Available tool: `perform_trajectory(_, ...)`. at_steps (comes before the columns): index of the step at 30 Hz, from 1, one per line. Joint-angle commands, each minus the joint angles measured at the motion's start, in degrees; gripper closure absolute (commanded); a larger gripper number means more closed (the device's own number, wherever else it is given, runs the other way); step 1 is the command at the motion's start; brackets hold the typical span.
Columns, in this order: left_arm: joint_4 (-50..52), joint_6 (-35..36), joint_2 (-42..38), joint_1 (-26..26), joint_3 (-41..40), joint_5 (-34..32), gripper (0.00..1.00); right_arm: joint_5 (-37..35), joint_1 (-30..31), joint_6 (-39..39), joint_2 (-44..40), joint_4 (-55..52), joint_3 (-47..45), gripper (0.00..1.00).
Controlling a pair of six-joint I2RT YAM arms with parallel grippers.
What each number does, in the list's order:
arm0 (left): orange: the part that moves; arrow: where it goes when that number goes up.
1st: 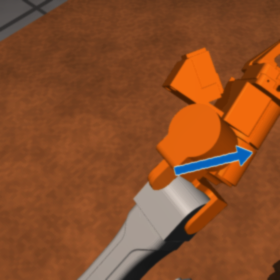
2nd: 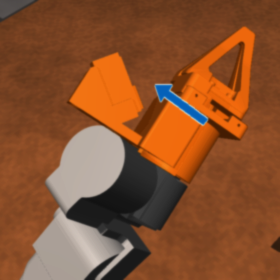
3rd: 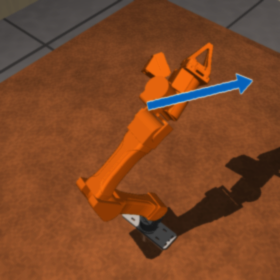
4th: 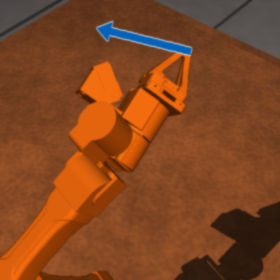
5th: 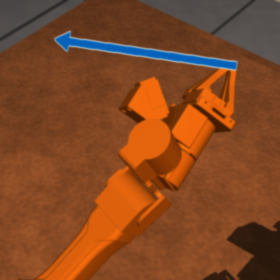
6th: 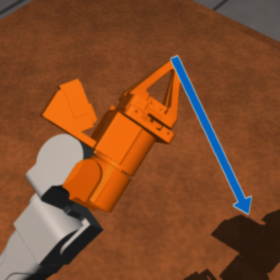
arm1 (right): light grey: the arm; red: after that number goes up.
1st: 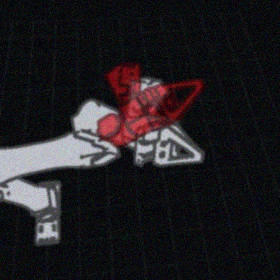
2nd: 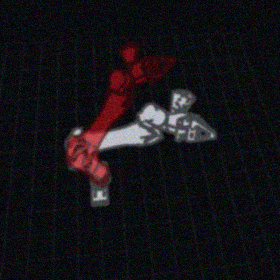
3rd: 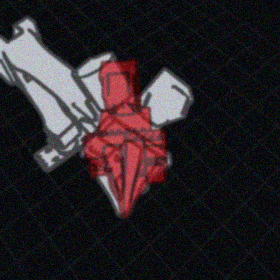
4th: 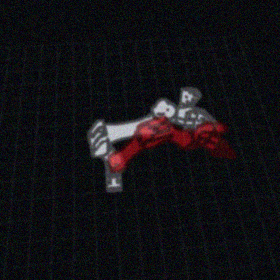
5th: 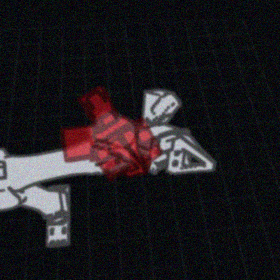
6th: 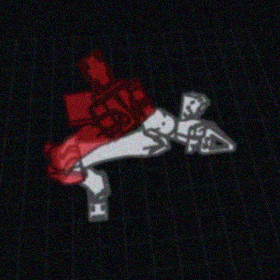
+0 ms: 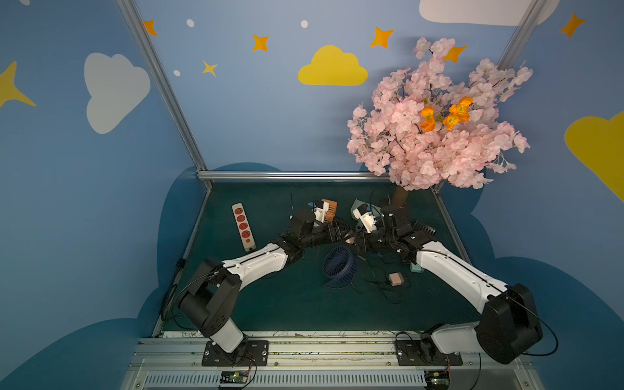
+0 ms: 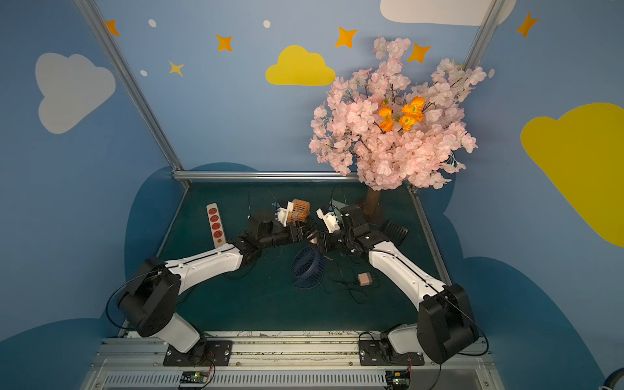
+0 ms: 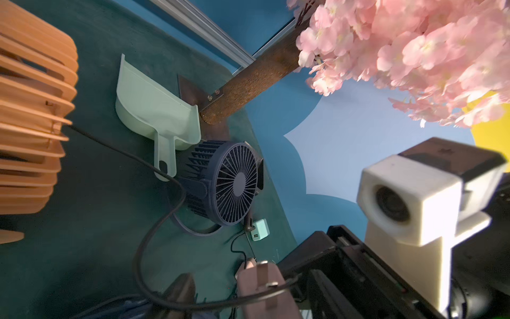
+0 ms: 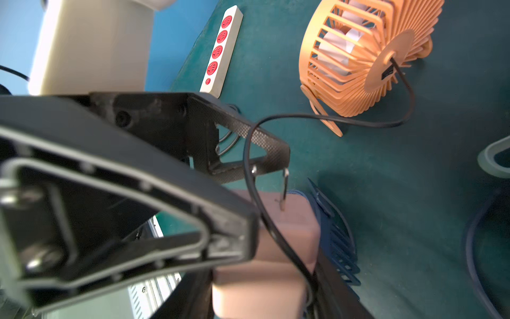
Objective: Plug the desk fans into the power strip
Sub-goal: Pick up the plug from the center of the board.
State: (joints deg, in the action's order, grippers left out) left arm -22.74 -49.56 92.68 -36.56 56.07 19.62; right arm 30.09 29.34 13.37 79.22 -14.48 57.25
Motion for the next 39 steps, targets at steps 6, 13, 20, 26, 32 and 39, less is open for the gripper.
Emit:
perform_trajectory(6, 0.81, -0.81, 1.32, -0.53, -0.48, 4.56, 0.35, -2.11, 0.11, -2.63, -0.14, -2.33, 2.14, 0.52)
perform_trajectory(13, 0.77, -1.77, 3.88, -1.24, 1.08, 8.12, 0.47, -2.77, 0.15, -4.89, 0.68, -4.34, 3.66, 0.52)
perform_trajectory(20, -0.56, -2.98, 5.68, -1.98, 2.06, 9.11, 0.70, -1.88, 0.87, -6.64, 1.99, -4.90, 4.52, 0.49)
perform_trajectory(26, 1.35, -1.85, 4.30, -1.13, 1.53, 6.99, 0.84, -3.37, 0.10, -6.32, -0.30, -5.03, 3.09, 0.18)
perform_trajectory(32, 9.47, 0.91, -1.81, 2.84, -0.52, 4.30, 0.84, -9.01, -1.94, -2.88, -6.66, -4.97, 1.09, 0.06)
perform_trajectory(39, 33.53, 7.36, -9.46, 11.49, 5.33, 16.34, 0.83, -9.66, -2.26, -3.64, -12.79, 2.17, -3.55, 0.05)
